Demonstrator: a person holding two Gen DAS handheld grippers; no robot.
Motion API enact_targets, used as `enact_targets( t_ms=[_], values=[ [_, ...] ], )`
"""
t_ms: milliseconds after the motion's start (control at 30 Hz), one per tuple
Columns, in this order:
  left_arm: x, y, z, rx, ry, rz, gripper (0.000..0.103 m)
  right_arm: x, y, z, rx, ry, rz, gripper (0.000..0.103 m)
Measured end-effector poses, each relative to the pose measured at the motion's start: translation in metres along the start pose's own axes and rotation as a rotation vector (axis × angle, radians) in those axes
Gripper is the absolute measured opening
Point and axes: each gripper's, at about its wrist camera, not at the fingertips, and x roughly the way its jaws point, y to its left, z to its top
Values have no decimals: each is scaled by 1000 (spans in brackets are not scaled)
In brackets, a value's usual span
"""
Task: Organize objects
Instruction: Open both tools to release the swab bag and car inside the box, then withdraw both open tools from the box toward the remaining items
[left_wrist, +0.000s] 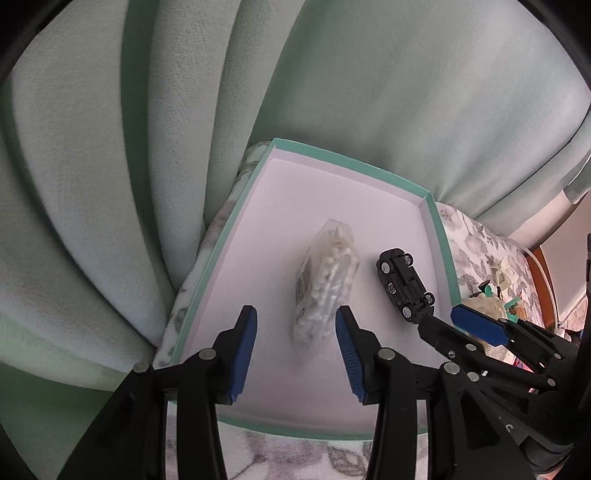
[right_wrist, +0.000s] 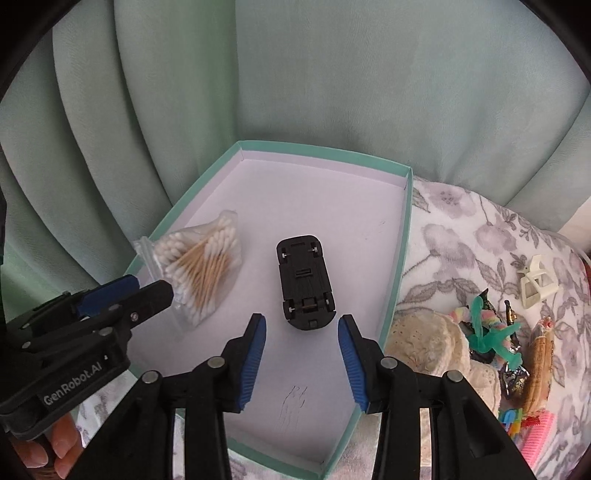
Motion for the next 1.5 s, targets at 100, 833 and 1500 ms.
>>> enact_targets(
  t_ms=[100, 833, 1500],
  values=[
    [-2, 4, -4, -17, -2, 13, 45, -9, -1, -4, 9, -14, 5, 45],
    [-25, -2, -52, -44, -29, 214, 76, -38, -13, -39, 38, -42, 23, 89],
    [-56, -12, -69, -74, -70, 277, 98, -73, -15, -67, -24, -67, 0, 103]
  ],
)
